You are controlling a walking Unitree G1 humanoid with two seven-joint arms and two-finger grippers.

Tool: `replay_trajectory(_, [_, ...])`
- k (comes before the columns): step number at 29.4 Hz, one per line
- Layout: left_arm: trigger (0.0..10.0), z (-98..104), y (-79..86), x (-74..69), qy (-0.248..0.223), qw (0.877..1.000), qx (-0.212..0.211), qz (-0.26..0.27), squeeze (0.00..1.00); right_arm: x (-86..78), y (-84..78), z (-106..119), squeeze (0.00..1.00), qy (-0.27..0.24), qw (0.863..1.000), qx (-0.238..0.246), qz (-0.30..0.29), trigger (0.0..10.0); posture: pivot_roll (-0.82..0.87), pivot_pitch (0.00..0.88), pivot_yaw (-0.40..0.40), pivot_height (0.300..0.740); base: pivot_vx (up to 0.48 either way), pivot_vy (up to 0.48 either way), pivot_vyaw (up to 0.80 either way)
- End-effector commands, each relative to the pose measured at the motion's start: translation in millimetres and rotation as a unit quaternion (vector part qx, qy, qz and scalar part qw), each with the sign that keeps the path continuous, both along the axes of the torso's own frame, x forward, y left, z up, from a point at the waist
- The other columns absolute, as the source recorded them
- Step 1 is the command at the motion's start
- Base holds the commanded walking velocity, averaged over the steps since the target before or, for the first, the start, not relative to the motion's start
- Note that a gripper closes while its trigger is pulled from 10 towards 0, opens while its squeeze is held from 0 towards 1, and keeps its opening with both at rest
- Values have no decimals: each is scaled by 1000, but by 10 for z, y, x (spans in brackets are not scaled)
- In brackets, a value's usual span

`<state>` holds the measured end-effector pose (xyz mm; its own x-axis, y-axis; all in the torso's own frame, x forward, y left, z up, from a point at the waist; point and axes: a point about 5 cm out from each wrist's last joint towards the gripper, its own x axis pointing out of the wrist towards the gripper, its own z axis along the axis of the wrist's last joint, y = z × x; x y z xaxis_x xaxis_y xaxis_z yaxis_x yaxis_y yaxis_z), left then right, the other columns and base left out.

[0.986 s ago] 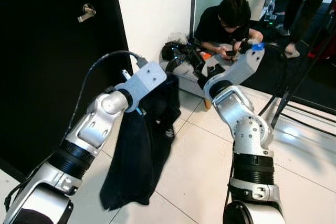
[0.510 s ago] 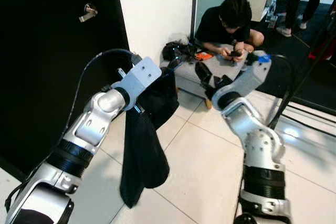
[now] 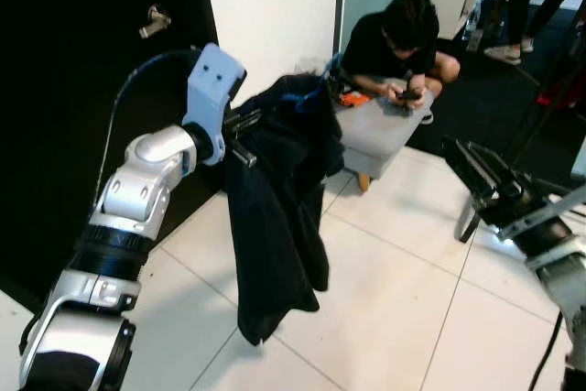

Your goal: Hang hanger

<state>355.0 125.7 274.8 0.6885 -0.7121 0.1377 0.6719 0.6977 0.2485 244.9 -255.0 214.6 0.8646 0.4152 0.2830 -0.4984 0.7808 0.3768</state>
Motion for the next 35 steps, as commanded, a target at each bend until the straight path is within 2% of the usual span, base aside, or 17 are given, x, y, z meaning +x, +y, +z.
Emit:
replay_trajectory(1, [0,209,15,-180,-27,994,-40,-97,0,-118,81,47,0,-24,998,-11,65,10000,19,63,44,740,0,0,0])
replay_trajectory(2, [0,240,30,-222,-29,991,-44,-123,0,-148,70,78,0,-31,996,-17,80,10000,25,63,43,740,0,0,0])
replay_trajectory(6, [0,256,53,-249,-29,989,-42,-141,0,-165,41,114,0,-38,995,-19,87,10000,25,62,42,740,0,0,0])
replay_trajectory(8, [0,280,163,-327,-32,982,-22,-187,0,-216,-136,259,0,-59,994,-35,86,10000,25,62,38,740,0,0,0])
replay_trajectory(9, [0,280,163,-327,-32,982,-22,-187,0,-216,-136,259,0,-59,994,-35,86,10000,25,62,38,740,0,0,0])
replay_trajectory(11, [0,299,245,-373,-32,977,-11,-213,0,-267,-267,360,0,-74,992,-49,85,10000,24,62,36,740,0,0,0])
replay_trajectory(18, [0,380,346,-439,-38,968,-7,-248,0,-370,-409,504,0,-79,987,-93,102,10000,20,61,33,740,0,0,0])
replay_trajectory(20, [0,474,368,-485,-47,961,-15,-271,0,-423,-450,560,0,-68,983,-115,126,10000,16,61,31,740,0,0,0])
replay_trajectory(22, [0,474,368,-485,-47,961,-15,-271,0,-423,-450,560,0,-68,983,-115,126,10000,16,61,31,740,0,0,0])
replay_trajectory(24, [0,547,337,-544,-53,951,-25,-302,0,-459,-380,534,0,-43,974,-136,175,10000,11,59,31,740,0,0,0])
replay_trajectory(27, [0,547,337,-544,-53,951,-25,-302,0,-459,-380,534,0,-43,974,-136,175,10000,11,59,31,740,0,0,0])
replay_trajectory(29, [0,583,265,-581,-50,936,-25,-348,0,-445,-328,487,0,-15,961,-161,225,10000,16,56,29,740,0,0,0])
replay_trajectory(32, [0,583,265,-581,-50,936,-25,-348,0,-445,-328,487,0,-15,961,-161,225,10000,16,56,29,740,0,0,0])
replay_trajectory(33, [0,593,226,-598,-46,925,-20,-376,0,-424,-325,493,0,-9,955,-171,244,10000,13,53,29,740,0,0,0])
replay_trajectory(35, [0,593,226,-598,-46,925,-20,-376,0,-424,-325,493,0,-9,955,-171,244,10000,13,53,29,740,0,0,0])
